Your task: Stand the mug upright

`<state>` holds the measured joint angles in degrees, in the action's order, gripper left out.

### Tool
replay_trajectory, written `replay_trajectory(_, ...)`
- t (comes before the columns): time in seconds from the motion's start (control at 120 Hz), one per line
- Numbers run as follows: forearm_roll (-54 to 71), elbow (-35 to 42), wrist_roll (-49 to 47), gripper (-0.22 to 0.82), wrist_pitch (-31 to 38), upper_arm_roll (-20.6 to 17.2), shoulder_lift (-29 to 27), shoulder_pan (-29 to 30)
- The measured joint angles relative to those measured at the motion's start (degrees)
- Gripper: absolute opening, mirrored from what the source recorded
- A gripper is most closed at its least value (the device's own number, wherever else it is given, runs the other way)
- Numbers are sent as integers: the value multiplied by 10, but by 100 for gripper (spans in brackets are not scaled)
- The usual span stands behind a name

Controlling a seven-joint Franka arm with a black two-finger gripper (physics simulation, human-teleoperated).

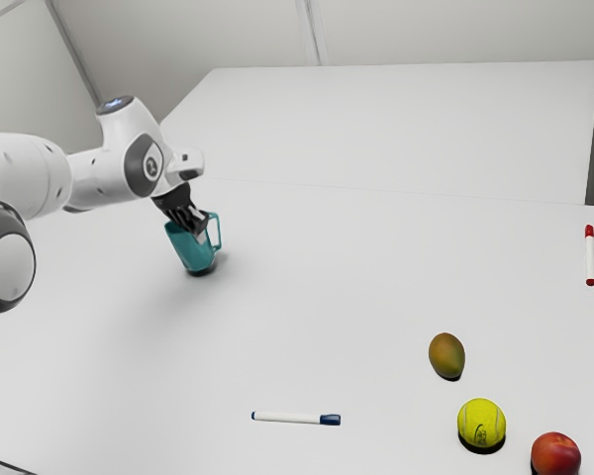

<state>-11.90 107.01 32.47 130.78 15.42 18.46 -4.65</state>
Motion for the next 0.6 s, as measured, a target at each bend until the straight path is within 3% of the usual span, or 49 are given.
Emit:
replay_trajectory(0.067, 0, 6, -14, -15, 9, 0, -1, 0)
replay_trajectory(0.25, -3, 14, -47, 25, 21, -1, -3, 0)
replay_trajectory(0.408, -3, 9, -70, 43, 15, -1, -25, 0)
replay_trajectory(0.5, -1, -17, -84, 49, -36, 5, -53, 0)
replay_trajectory(0.6, 15, -126, -108, 54, -158, -6, -76, 7)
